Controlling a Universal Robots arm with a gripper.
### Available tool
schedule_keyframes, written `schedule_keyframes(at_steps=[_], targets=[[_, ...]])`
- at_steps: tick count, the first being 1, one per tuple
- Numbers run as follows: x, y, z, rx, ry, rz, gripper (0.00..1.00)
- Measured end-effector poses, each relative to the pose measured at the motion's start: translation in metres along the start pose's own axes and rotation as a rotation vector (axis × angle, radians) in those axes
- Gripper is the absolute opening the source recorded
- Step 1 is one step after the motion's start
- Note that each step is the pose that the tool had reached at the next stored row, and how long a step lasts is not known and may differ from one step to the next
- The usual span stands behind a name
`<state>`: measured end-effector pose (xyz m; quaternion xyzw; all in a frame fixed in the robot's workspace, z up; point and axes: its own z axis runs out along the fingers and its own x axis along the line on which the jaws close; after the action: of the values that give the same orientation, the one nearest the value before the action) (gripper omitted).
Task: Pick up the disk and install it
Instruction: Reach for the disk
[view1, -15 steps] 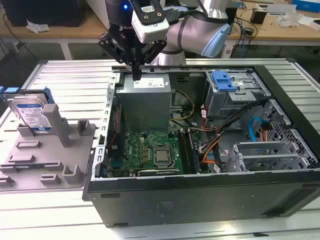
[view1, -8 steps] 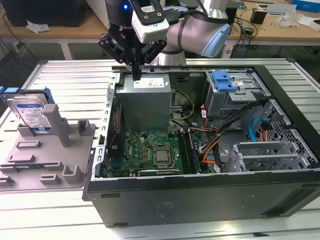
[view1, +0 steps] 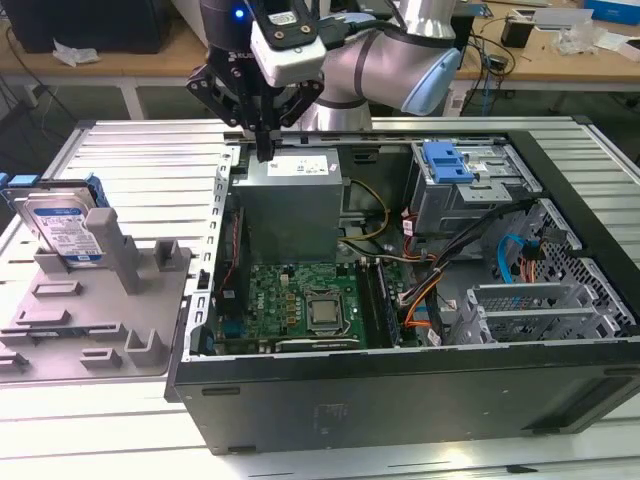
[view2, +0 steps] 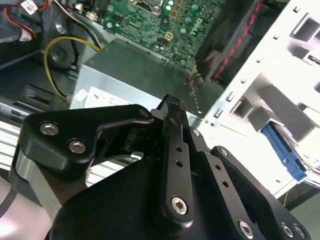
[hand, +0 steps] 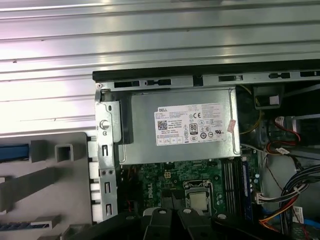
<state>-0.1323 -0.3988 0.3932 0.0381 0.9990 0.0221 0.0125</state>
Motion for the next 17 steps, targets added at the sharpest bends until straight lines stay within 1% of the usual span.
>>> schedule_keyframes(at_steps=[4,7,11,12,17], targets=[[0.0121,-0.0006,-0.0002,0.0001,-0.0002,0.004,0.11],[0.0264,-0.0008,-0.0005,0.0002,-0.0005,0.011,0.11],[0.0384,-0.001,-0.0008,0.0004,-0.0008,0.016,0.11],[0.0451,-0.0011,-0.0009,0.0004,-0.0009,0.019,0.11],[0.0661,-0.0014,-0.0014,0.0007,-0.0013,0.03,0.11]])
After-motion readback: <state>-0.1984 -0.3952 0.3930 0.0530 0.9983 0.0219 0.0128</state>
